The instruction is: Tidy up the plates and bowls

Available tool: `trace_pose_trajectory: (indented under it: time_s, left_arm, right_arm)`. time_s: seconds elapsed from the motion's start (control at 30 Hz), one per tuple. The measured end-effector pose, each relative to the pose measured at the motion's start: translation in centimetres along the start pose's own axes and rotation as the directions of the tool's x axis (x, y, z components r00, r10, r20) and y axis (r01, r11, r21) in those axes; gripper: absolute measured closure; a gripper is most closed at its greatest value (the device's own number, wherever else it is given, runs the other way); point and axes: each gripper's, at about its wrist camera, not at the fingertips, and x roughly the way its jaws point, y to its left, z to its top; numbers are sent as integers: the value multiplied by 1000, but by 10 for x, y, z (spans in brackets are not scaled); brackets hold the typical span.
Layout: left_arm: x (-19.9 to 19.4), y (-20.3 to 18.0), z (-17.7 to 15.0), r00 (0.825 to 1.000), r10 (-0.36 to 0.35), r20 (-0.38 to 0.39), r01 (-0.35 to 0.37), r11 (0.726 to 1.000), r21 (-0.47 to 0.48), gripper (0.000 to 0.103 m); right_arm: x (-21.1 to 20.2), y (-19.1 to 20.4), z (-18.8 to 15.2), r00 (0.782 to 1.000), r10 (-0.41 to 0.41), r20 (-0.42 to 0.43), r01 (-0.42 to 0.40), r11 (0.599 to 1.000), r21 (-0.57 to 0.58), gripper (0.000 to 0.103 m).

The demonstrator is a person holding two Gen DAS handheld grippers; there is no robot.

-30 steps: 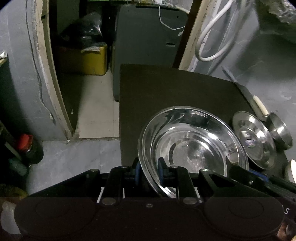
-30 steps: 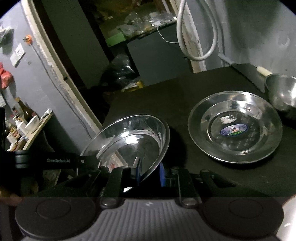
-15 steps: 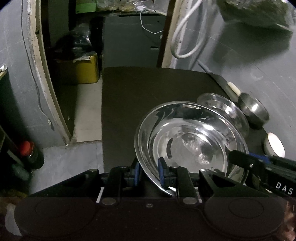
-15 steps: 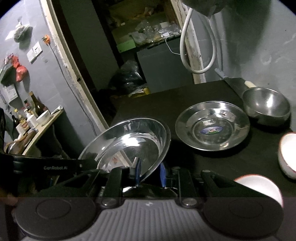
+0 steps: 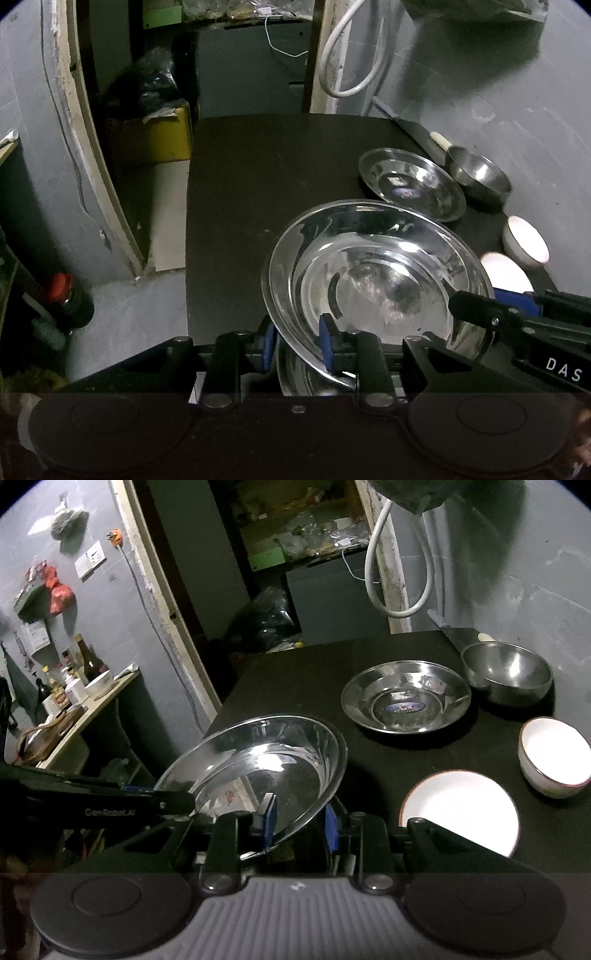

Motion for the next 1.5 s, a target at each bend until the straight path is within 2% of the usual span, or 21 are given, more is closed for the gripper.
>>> trace_pose_trajectory:
  time_s: [0.5, 0.97, 1.5]
  left_arm:
    - [-13, -23, -29, 998, 53, -38, -50, 996, 74, 76]
    - [-8, -32, -30, 993, 96, -63, -89, 989, 118, 74]
    - [-1, -29, -32, 987, 111, -114, -96, 987, 130, 73]
  right_arm:
    - [-22, -3, -26, 999, 29, -43, -30, 999, -12, 72]
    - [-17, -5, -31, 996, 41, -80, -42, 999, -4, 69]
    - [-15, 3, -31, 996, 29, -87, -32, 999, -35, 66]
